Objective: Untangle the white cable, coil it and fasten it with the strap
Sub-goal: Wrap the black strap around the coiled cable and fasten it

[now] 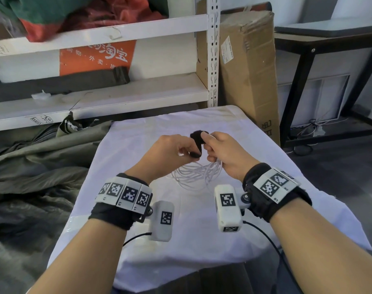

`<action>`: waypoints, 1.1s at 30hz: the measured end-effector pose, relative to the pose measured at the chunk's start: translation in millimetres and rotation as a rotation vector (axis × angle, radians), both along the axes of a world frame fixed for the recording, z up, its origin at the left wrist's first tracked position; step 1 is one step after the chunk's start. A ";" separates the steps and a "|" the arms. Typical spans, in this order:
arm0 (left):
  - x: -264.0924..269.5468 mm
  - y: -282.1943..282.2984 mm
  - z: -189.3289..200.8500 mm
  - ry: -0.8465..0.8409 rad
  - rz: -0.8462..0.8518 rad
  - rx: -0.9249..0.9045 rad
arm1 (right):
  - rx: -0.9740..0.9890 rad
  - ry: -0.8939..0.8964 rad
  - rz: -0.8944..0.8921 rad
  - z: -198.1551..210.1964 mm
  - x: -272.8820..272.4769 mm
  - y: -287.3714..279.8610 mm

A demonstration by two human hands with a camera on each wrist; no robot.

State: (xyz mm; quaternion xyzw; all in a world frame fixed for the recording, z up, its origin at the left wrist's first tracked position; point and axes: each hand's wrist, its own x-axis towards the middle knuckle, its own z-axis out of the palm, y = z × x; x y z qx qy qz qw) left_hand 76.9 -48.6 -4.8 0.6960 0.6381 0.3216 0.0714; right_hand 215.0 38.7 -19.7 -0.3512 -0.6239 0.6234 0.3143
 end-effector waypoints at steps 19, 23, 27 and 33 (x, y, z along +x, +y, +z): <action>-13.9 -3.2 14.4 -0.279 0.092 -0.044 | 0.276 -0.224 0.308 -6.0 -7.6 -17.1; -16.7 3.4 0.1 -0.460 0.221 -0.102 | 0.276 -0.240 0.326 -6.6 -9.6 -17.8; -11.7 6.0 -3.9 -0.567 0.244 -0.135 | 0.410 -0.304 0.337 -8.2 -5.5 -17.7; -11.9 3.9 0.5 -0.561 0.270 -0.119 | 0.376 -0.228 0.259 -8.5 -6.0 -17.7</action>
